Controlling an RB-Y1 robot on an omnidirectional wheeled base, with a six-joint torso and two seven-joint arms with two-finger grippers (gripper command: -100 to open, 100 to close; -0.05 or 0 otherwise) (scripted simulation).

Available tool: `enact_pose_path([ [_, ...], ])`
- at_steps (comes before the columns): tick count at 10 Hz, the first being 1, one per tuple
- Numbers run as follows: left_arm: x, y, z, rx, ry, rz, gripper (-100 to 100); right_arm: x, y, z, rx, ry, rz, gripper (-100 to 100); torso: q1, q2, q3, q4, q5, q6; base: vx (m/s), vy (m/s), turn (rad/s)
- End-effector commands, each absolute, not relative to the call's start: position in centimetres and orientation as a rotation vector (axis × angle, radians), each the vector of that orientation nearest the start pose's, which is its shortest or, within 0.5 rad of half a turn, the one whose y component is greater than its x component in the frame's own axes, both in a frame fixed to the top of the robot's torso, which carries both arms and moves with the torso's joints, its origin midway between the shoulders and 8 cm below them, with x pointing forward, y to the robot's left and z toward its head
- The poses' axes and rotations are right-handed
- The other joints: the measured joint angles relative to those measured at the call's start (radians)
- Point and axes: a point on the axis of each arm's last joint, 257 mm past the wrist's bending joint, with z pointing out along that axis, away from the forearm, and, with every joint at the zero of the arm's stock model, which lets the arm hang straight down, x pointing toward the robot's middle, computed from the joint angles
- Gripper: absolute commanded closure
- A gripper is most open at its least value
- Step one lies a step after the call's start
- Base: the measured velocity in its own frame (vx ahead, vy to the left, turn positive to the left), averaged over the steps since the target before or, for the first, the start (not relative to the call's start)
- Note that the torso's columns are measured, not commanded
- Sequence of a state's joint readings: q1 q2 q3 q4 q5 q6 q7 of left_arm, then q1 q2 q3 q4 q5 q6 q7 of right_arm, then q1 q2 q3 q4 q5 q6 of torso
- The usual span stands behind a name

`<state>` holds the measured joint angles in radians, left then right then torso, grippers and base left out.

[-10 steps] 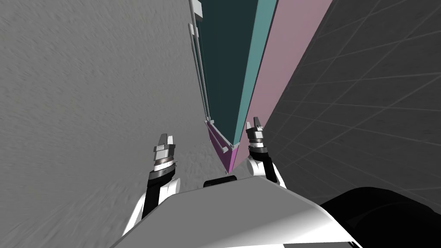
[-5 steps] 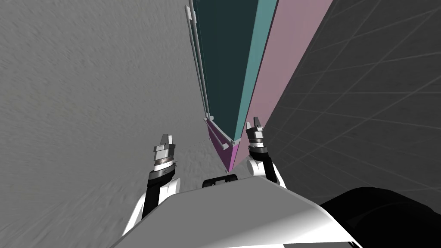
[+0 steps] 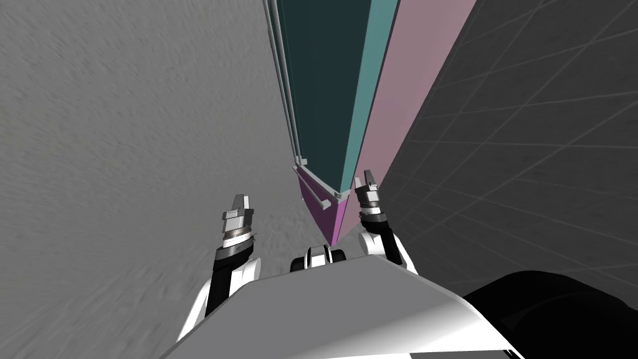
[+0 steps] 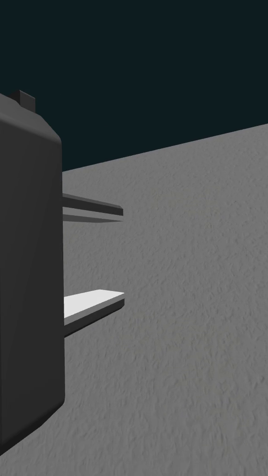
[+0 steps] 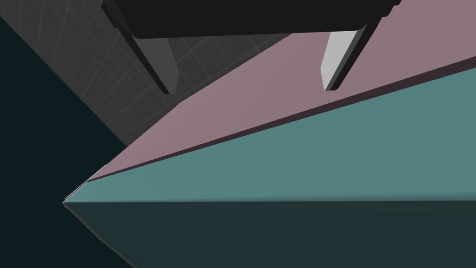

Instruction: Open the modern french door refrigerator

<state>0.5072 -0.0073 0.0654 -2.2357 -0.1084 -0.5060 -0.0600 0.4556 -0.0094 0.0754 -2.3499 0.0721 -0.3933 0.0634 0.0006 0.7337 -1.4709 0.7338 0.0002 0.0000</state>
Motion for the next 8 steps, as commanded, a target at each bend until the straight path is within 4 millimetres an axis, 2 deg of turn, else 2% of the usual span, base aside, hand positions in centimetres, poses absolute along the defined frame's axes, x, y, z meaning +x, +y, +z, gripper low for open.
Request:
enact_pose_path([
  [1,34.9,29.2,0.3,-0.599,0.713,-1.101,0,35.5,-23.3,4.4,0.507,0.741,1.237,-100,0.000,0.003,-0.004,0.003,0.000,0.000,0.014,0.012,-0.053],
  [4,34.9,29.2,0.3,-0.599,0.713,-1.101,0,35.8,-22.0,3.2,0.359,0.833,1.110,-100,0.000,0.004,-0.005,0.004,0.000,0.000,0.031,0.031,-0.162],
  [8,34.9,29.2,0.3,-0.599,0.713,-1.101,0,35.9,-21.2,2.3,0.244,0.879,0.990,-100,-0.001,0.004,-0.005,0.004,0.000,0.000,0.030,0.033,-0.115],
])
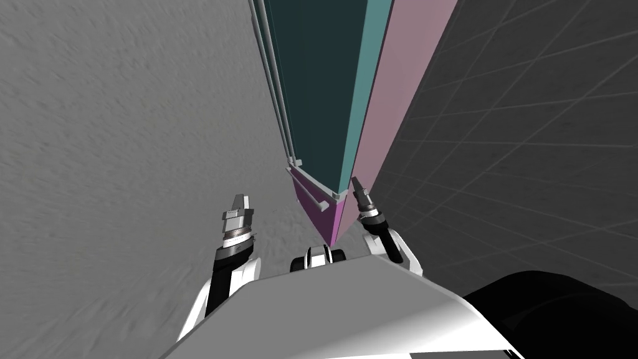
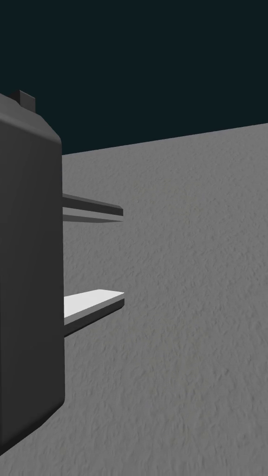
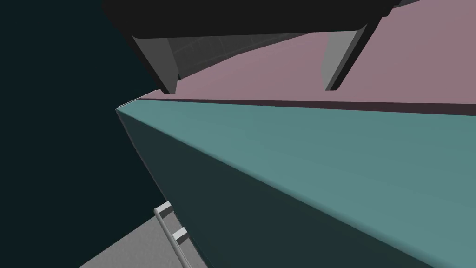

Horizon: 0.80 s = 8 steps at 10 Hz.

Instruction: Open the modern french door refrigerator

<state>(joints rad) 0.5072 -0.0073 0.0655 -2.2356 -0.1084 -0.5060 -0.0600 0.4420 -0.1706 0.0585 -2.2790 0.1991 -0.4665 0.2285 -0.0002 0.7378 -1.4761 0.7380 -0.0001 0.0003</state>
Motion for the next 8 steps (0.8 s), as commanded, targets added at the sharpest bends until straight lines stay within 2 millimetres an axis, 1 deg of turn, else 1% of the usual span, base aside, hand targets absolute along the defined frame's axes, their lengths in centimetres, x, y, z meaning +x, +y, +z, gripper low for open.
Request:
enact_pose_path([
  [1,34.9,29.2,0.3,-0.599,0.713,-1.101,0,36.0,-20.8,1.8,0.188,0.897,0.934,-100,0.000,0.000,0.000,0.000,0.000,-0.001,0.029,0.033,-0.137],
  [2,34.9,29.2,0.3,-0.599,0.713,-1.101,0,36.0,-20.8,1.8,0.185,0.897,0.928,-100,0.000,0.000,0.000,0.000,0.000,0.000,0.024,0.028,-0.087],
  [3,34.9,29.2,0.3,-0.599,0.713,-1.101,0,36.1,-20.4,1.3,0.127,0.913,0.869,-100,0.000,0.000,0.000,0.000,0.000,-0.001,0.027,0.027,-0.161],
  [4,34.9,29.2,0.3,-0.599,0.713,-1.101,0,36.1,-20.4,1.3,0.124,0.913,0.863,-100,0.000,0.000,0.000,0.000,0.000,0.000,0.024,0.029,-0.088],
  [5,34.9,29.2,0.3,-0.599,0.713,-1.101,0,36.1,-20.0,0.7,0.065,0.925,0.804,-100,0.000,0.000,0.000,0.000,0.000,-0.001,0.032,0.040,-0.164],
  [6,34.9,29.2,0.3,-0.599,0.713,-1.101,0,36.1,-20.0,0.7,0.061,0.925,0.796,-100,0.001,0.000,0.000,0.000,0.000,0.000,0.020,0.037,-0.101],
  [7,34.9,29.2,0.3,-0.599,0.713,-1.101,0,36.2,-19.5,0.0,0.002,0.936,0.739,-100,0.000,0.000,0.000,0.000,0.000,-0.001,0.029,0.035,-0.163],
  [8,34.9,29.2,0.3,-0.599,0.713,-1.101,0,36.2,-19.5,0.0,-0.004,0.935,0.728,-100,0.000,0.000,0.000,0.000,0.000,0.000,0.024,0.037,-0.102],
])
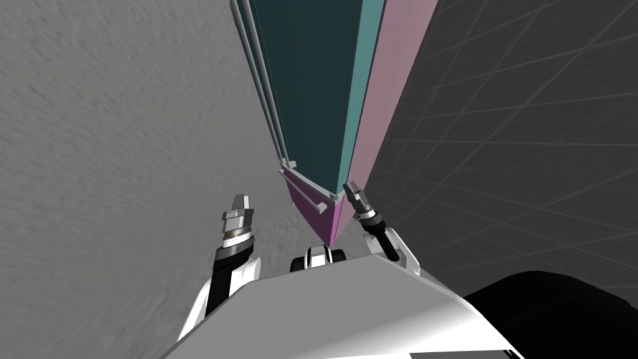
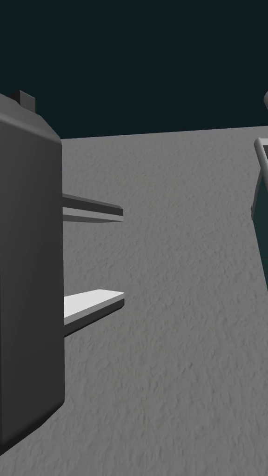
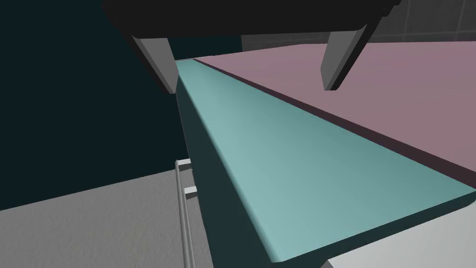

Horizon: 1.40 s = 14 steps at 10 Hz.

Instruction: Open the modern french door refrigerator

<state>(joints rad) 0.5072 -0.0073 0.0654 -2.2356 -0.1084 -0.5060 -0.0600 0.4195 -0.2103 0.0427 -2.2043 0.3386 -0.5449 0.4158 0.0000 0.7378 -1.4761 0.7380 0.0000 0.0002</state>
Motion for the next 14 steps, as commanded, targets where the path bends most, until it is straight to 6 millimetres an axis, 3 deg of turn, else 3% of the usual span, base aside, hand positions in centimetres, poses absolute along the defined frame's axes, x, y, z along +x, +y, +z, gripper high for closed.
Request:
enact_pose_path([
  [1,34.9,29.2,0.3,-0.599,0.713,-1.101,0,36.3,-19.1,-0.7,-0.063,0.944,0.674,-100,0.000,0.000,0.000,0.000,0.000,0.000,0.027,0.033,-0.175],
  [14,34.9,29.2,0.3,-0.599,0.713,-1.101,0,36.6,-15.9,-6.1,-0.483,0.933,0.269,-100,0.000,0.000,0.000,0.000,0.000,0.000,0.025,0.043,-0.138],
])
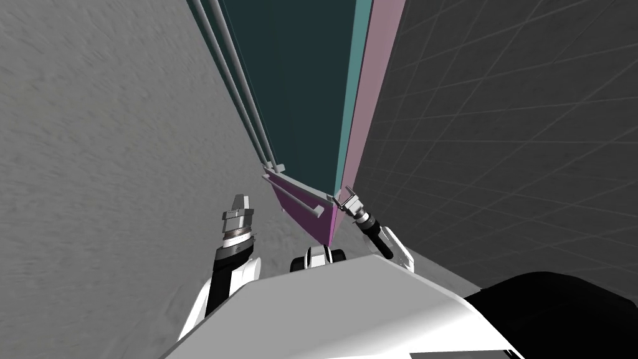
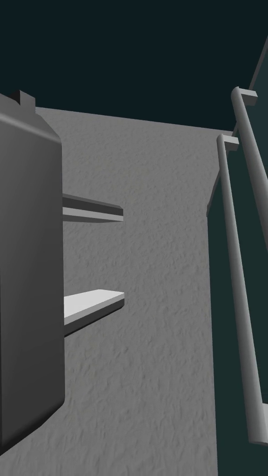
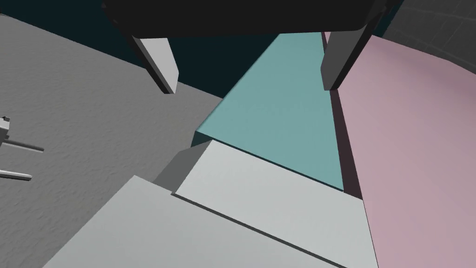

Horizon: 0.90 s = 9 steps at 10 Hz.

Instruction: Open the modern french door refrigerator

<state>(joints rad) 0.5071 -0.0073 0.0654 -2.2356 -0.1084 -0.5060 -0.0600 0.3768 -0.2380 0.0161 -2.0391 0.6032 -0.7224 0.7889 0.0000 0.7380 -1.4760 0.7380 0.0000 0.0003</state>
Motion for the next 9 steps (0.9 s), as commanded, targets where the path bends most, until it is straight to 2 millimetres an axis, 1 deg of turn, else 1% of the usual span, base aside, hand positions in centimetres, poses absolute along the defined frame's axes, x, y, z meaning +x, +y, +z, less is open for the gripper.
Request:
enact_pose_path([
  [1,34.9,29.2,0.3,-0.599,0.713,-1.101,0,36.7,-15.4,-7.2,-0.538,0.931,0.240,-100,0.000,0.000,0.000,0.000,0.000,-0.001,0.031,0.048,-0.177],
  [2,34.9,29.2,0.3,-0.599,0.713,-1.101,0,36.7,-15.4,-7.2,-0.553,0.921,0.211,-100,0.000,-0.001,0.000,0.000,0.000,0.000,0.024,0.044,-0.090],
  [3,34.9,29.2,0.3,-0.599,0.713,-1.101,0,36.7,-14.8,-8.3,-0.607,0.917,0.184,-100,0.000,0.000,0.000,0.000,0.000,-0.001,0.029,0.050,-0.169],
  [4,34.9,29.2,0.3,-0.599,0.713,-1.101,0,36.7,-14.8,-8.3,-0.620,0.908,0.157,-100,0.000,0.000,0.000,0.000,0.000,0.000,0.020,0.041,-0.094],
  [5,34.9,29.2,0.3,-0.599,0.713,-1.101,0,36.7,-14.3,-9.5,-0.673,0.902,0.134,-100,0.000,0.000,0.000,0.000,0.000,-0.001,0.014,0.037,-0.174],
  [6,34.9,29.2,0.3,-0.599,0.713,-1.101,0,36.7,-14.3,-9.5,-0.684,0.893,0.110,-100,-0.001,0.001,0.000,0.000,0.000,0.000,0.017,0.037,-0.090],
  [7,34.9,29.2,0.3,-0.599,0.713,-1.101,0,36.6,-13.7,-10.7,-0.734,0.885,0.090,-100,0.000,0.000,0.000,0.000,0.000,-0.001,0.029,0.046,-0.154],
  [8,34.9,29.2,0.3,-0.599,0.713,-1.101,0,36.6,-13.7,-10.7,-0.748,0.873,0.063,-100,0.001,-0.001,0.000,0.000,0.000,0.000,0.028,0.046,-0.079],
  [9,34.9,29.2,0.3,-0.599,0.713,-1.101,0,36.6,-13.1,-12.0,-0.796,0.864,0.045,-100,0.000,-0.001,0.000,0.000,0.000,-0.001,0.024,0.049,-0.148],
])
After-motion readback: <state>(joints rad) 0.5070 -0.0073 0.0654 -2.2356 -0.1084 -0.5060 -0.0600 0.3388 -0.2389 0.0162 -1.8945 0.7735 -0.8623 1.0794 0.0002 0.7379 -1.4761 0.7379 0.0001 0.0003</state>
